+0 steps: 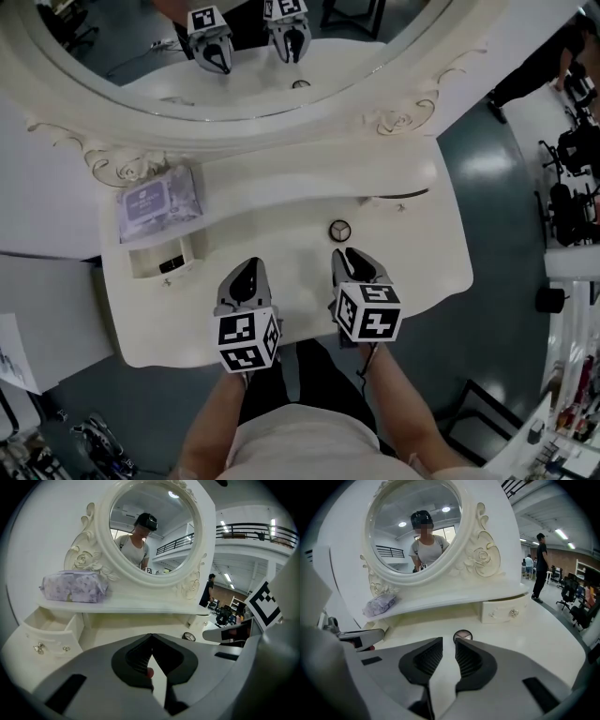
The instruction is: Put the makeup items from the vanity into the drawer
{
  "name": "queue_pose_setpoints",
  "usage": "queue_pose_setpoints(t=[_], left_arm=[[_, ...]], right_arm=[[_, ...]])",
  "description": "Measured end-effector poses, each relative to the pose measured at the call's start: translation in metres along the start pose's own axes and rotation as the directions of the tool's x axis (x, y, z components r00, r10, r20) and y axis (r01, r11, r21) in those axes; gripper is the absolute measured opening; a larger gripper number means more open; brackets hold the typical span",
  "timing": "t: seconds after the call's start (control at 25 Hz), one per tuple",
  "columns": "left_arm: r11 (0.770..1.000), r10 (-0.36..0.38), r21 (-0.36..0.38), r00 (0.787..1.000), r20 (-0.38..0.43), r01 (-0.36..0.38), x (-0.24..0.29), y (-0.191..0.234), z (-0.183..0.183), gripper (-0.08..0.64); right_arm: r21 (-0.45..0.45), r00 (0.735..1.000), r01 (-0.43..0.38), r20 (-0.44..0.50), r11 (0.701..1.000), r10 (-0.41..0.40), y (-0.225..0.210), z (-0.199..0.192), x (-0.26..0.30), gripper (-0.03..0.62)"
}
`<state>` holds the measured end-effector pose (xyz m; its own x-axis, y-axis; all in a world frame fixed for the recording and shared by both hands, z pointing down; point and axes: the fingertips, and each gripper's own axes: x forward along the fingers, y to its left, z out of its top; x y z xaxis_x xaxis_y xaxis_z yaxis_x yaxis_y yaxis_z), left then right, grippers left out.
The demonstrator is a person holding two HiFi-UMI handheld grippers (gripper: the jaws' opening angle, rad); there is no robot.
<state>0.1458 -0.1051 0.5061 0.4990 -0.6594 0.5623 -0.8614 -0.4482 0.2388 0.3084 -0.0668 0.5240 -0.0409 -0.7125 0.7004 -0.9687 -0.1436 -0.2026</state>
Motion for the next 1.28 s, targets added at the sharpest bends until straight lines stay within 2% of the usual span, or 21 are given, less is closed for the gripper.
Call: queue_pose_setpoints(t=[0.4,0.68,1.28], left_arm=[[1.0,-0.001,-0.007,0.999,-0.053,0.001,0.031,-0.014,-0.012,0.011],[1.0,-0.002,-0.009,0.998,-0.064,0.001,0.048,-0.02,-0.013,0.009],[0.998,0.044,-0.041,0.997,-0.066,-0.047,0.05,-0.012,-0.017,0.011]], right_arm=[[-0.008,0.997,0.007,-0.073,1.0,-0.007,-0.031,-0.01,0.027,0.146],[-0.06,0.991,-0.043,-0.129,0.997,0.035,-0.031,-0.014,0.048,0.204],[-0.194,0.979,-0.058,-0.204,0.979,0.017,-0.031,-0.015,0.07,0.215]])
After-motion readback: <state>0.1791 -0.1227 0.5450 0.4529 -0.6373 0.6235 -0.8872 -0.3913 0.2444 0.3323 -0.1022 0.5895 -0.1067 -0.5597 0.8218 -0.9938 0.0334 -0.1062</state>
